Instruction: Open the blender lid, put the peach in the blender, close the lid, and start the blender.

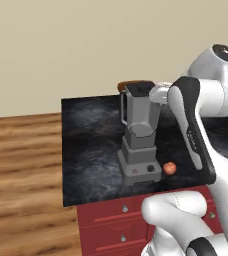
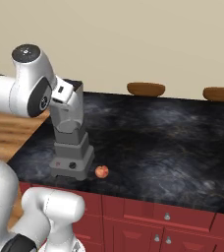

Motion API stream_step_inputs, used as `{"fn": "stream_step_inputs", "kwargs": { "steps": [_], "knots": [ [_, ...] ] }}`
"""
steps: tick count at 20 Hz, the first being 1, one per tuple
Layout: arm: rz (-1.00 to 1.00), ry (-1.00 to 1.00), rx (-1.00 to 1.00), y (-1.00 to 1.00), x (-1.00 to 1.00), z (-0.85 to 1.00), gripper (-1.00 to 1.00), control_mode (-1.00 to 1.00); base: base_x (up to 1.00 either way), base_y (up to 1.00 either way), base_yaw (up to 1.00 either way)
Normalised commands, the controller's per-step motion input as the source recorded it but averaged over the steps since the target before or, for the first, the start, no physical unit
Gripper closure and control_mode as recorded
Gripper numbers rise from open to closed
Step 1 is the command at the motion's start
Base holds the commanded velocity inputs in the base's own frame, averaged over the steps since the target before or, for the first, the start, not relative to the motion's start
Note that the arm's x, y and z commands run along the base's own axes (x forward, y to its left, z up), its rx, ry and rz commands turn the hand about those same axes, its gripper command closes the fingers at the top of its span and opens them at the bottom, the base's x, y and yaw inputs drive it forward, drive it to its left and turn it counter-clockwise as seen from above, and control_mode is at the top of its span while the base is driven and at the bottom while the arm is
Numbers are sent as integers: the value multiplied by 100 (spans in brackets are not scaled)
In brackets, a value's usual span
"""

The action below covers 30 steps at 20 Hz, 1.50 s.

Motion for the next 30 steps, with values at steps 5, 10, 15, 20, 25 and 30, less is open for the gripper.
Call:
{"fn": "stream_step_inputs", "kwargs": {
  "steps": [5,10,15,20,25,30],
  "knots": [
    [0,-7,10,0,9,92,-100,-100,0,0,0],
    [0,10,-4,8,39,21,-100,-100,0,0,0],
    [3,27,-14,29,57,0,-100,-100,0,0,0],
    [11,16,-12,17,48,-8,-100,-100,0,0,0],
    [10,3,0,0,39,-34,-100,-100,0,0,0],
    [8,2,0,0,36,-32,-100,-100,0,0,0]
  ]
}}
